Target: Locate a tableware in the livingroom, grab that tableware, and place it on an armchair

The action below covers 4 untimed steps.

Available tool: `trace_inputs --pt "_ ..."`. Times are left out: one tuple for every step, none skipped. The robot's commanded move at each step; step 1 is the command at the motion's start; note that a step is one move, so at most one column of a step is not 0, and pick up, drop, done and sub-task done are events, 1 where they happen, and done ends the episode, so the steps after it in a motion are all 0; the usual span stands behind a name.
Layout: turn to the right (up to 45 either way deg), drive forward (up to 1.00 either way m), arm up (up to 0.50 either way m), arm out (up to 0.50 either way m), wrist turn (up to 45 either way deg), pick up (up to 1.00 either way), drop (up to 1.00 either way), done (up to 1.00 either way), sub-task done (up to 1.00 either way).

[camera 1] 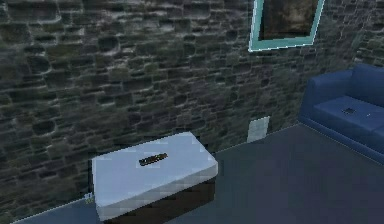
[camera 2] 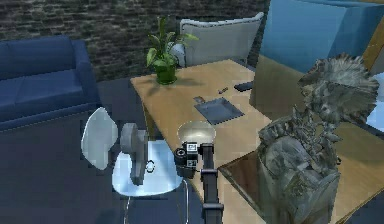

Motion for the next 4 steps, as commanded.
trace_inputs --pt "0.0 0.00 0.00 0.00 0.0 1.00 0.00 0.00 0.00" --pt "0.0 0.00 0.10 0.00 0.0 0.00 0.00 0.00 0.00" --pt "0.0 0.00 0.22 0.00 0.0 0.00 0.00 0.00 0.00" --pt "0.0 0.00 0.00 0.00 -45.0 0.00 0.00 0.00 0.00"
